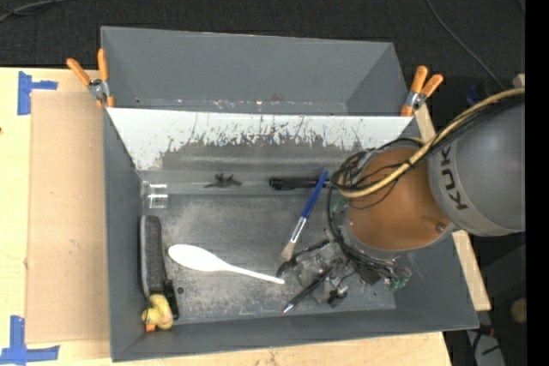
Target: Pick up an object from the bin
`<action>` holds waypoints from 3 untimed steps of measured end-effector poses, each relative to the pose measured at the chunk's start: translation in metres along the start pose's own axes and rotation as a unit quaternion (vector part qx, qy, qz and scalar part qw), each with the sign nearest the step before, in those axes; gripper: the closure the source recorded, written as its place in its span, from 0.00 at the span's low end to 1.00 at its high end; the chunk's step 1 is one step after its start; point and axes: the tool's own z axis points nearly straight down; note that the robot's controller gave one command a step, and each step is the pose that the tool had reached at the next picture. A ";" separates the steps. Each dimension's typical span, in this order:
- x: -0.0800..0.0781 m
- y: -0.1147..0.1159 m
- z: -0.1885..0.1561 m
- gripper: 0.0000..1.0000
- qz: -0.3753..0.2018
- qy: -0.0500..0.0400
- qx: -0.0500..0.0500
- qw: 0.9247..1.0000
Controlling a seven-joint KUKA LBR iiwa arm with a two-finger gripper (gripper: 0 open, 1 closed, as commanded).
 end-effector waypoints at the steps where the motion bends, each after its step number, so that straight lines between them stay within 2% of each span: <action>1: 0.000 0.000 0.000 1.00 0.000 0.000 0.000 1.000; 3: 0.002 0.003 -0.023 1.00 -0.001 0.004 -0.003 1.000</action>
Offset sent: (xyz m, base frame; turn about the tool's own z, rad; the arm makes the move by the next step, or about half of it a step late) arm 0.0000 -0.0001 0.0154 -0.0004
